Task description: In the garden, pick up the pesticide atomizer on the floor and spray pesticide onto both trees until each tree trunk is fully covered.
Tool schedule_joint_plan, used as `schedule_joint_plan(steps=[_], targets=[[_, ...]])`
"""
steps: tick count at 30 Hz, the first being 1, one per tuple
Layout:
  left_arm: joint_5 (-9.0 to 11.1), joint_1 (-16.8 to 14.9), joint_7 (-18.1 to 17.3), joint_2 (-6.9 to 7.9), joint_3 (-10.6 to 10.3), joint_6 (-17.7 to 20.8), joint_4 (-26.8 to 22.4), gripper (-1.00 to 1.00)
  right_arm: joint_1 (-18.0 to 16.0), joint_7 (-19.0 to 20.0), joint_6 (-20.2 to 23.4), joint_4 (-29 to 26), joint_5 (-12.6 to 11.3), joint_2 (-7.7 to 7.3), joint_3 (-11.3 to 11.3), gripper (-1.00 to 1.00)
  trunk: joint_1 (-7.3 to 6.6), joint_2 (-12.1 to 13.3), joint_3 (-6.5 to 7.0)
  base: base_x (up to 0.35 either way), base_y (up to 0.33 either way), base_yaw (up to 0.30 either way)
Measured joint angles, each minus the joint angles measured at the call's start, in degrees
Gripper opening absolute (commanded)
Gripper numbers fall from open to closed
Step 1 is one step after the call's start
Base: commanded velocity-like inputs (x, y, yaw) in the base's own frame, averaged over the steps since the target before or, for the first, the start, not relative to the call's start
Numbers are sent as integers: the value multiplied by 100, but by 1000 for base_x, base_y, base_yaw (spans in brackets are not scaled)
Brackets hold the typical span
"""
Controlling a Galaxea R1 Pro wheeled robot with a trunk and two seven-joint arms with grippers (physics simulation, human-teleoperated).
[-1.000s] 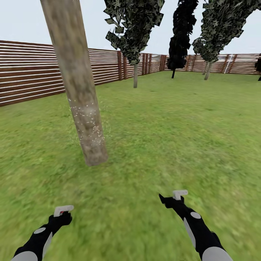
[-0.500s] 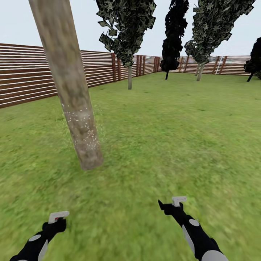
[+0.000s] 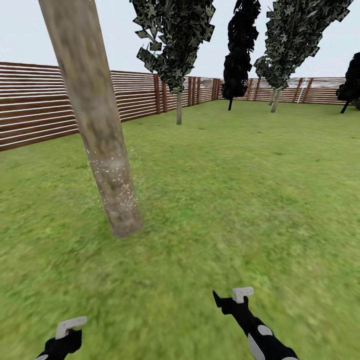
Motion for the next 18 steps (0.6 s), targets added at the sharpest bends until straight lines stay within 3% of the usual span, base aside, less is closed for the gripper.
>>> schedule_joint_plan(steps=[18], targets=[[11,10,-1,9,1,0,6,-100,0,0,-9,9,-9,-7,-1,100,-395,722,392,0,0,0]])
